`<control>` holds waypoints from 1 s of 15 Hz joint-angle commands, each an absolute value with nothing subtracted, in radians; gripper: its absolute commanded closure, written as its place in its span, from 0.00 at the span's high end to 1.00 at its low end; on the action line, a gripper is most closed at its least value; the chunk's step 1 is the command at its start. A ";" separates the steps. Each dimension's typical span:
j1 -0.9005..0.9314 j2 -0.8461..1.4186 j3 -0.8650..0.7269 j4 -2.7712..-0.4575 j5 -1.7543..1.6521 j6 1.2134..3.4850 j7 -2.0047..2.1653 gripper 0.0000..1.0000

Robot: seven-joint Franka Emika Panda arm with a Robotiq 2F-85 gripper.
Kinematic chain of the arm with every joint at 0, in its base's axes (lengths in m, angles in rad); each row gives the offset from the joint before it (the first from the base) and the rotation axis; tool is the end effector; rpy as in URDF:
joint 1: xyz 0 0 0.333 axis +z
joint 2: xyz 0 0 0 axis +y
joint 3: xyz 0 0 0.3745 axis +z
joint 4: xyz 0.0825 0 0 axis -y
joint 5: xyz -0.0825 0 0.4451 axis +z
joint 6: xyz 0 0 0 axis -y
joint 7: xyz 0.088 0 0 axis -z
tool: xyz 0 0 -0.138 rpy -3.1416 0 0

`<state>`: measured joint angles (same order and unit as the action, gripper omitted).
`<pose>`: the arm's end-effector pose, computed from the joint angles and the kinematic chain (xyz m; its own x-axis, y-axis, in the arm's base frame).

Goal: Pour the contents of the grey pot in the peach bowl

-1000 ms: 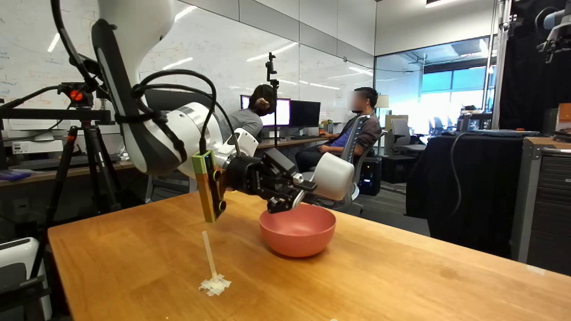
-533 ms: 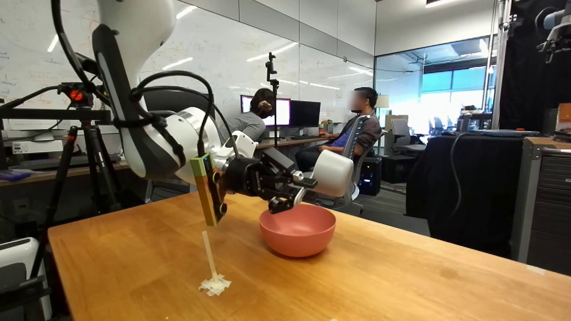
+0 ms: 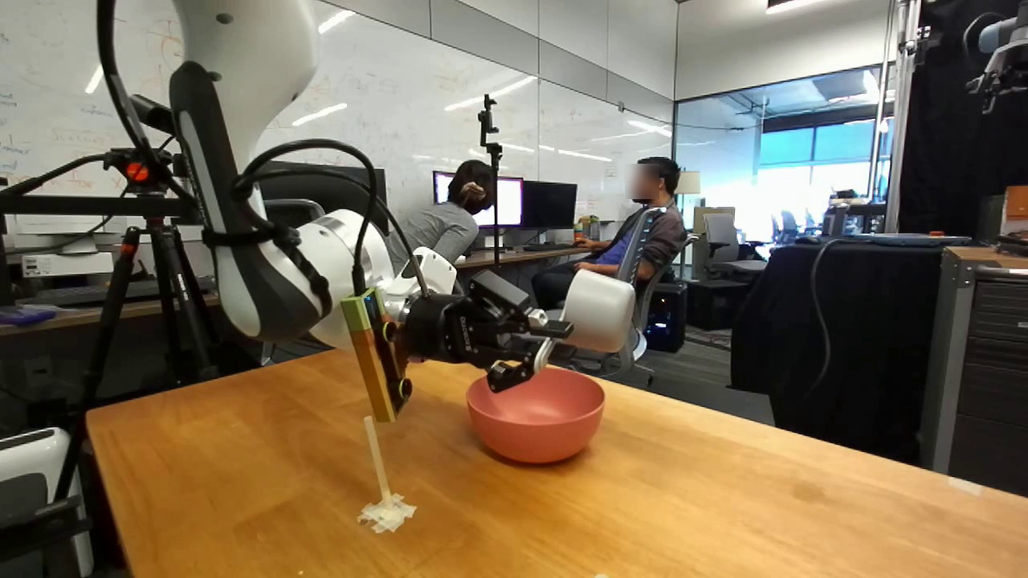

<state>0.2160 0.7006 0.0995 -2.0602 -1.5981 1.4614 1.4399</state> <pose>0.5914 0.0393 0.1103 0.9280 0.2757 0.2507 -0.2540 -0.0242 0.9669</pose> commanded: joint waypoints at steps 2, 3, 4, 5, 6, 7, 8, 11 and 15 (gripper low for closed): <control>0.225 0.736 0.105 -2.057 -1.652 1.373 1.474 0.08; 0.225 0.741 0.105 -2.059 -1.660 1.361 1.478 0.08; 0.224 0.745 0.106 -2.059 -1.667 1.352 1.479 0.08; 0.222 0.750 0.108 -2.059 -1.670 1.343 1.482 0.08; 0.221 0.753 0.110 -2.060 -1.673 1.336 1.484 0.08; 0.221 0.756 0.111 -2.062 -1.677 1.330 1.486 0.08; 0.221 0.760 0.112 -2.064 -1.681 1.323 1.490 0.08; 0.222 0.771 0.115 -2.069 -1.696 1.300 1.495 0.08; 0.222 0.783 0.118 -2.077 -1.711 1.272 1.501 0.08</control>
